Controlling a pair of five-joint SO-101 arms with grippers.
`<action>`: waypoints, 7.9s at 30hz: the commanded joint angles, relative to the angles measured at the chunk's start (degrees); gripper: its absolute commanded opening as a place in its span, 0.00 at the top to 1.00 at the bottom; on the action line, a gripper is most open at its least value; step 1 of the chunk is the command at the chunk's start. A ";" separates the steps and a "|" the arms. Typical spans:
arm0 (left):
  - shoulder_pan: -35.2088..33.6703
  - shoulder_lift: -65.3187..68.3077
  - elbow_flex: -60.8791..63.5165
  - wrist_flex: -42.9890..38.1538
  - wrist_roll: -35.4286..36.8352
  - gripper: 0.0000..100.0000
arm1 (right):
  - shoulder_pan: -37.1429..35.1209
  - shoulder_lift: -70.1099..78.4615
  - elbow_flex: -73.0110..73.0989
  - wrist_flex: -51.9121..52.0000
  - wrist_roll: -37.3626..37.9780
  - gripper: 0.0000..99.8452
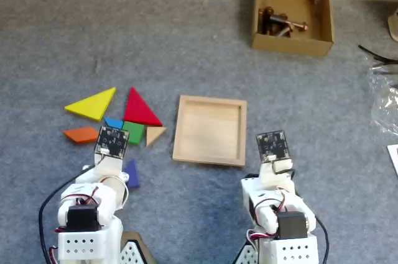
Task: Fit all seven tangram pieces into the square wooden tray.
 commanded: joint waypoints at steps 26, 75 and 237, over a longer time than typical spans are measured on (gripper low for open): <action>-5.14 0.22 -21.67 -1.49 -22.24 0.99 | -0.57 -0.48 6.73 -1.01 -0.44 0.99; -4.53 99.12 -76.35 -17.23 10.20 0.79 | -0.57 -0.48 6.73 -1.01 -0.44 0.99; -11.21 163.30 -152.84 27.08 -62.77 0.72 | -0.57 -0.48 6.73 -1.01 -0.44 0.99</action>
